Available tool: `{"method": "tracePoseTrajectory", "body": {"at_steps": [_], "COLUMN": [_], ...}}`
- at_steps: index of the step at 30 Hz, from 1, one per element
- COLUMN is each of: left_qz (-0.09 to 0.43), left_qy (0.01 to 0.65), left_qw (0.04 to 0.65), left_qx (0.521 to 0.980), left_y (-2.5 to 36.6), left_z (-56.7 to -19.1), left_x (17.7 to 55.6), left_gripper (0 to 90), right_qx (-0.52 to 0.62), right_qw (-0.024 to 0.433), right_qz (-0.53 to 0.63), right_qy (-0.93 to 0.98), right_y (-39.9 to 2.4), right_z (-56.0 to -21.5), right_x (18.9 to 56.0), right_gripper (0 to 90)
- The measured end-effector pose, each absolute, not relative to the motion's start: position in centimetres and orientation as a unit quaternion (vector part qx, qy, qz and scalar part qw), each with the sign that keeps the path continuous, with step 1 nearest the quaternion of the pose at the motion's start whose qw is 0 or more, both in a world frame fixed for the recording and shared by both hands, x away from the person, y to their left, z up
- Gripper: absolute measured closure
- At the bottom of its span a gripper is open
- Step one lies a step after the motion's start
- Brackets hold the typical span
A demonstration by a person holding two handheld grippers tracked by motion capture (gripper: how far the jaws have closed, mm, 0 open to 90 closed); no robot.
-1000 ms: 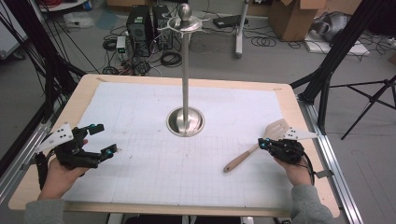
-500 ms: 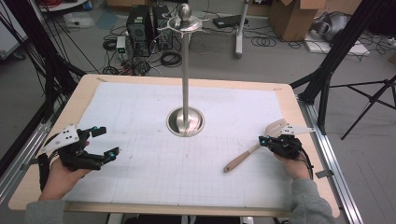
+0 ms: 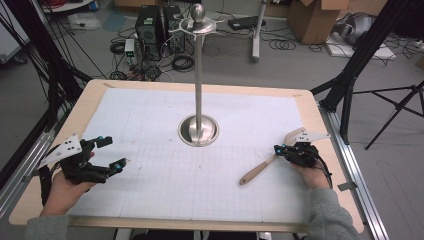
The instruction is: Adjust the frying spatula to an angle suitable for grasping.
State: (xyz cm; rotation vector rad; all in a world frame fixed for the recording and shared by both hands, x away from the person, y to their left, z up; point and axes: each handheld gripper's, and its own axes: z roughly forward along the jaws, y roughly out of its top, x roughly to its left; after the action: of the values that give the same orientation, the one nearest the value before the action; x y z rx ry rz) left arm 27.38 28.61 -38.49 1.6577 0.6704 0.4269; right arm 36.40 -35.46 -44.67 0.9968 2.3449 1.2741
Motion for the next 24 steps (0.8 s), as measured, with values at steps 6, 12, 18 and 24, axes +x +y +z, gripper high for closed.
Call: {"method": "tracePoseTrajectory", "body": {"at_steps": [6, 12, 18, 24], "left_qz": [0.183, 0.182, 0.179, 0.179], "left_qy": [0.292, 0.292, 0.294, 0.295], "left_qw": [0.605, 0.603, 0.602, 0.598], "left_qx": [0.718, 0.719, 0.72, 0.723], "left_y": [28.6, 28.6, 28.5, 28.6], "left_z": [-38.6, -38.8, -38.9, -39.0], "left_x": [27.4, 27.4, 27.4, 27.3], "left_gripper": [5.4, 5.4, 5.5, 5.4], "right_qx": [0.341, 0.33, 0.305, 0.307], "right_qw": [0.146, 0.137, 0.131, 0.121], "right_qz": [0.44, 0.443, 0.407, 0.396], "right_qy": [0.818, 0.822, 0.851, 0.857], "right_y": [-35.2, -35.4, -34.6, -34.4], "right_z": [-44.6, -44.6, -44.9, -44.8], "right_x": [36.8, 37.1, 37.7, 38.0], "right_gripper": [89.6, 89.7, 89.7, 90.0]}}
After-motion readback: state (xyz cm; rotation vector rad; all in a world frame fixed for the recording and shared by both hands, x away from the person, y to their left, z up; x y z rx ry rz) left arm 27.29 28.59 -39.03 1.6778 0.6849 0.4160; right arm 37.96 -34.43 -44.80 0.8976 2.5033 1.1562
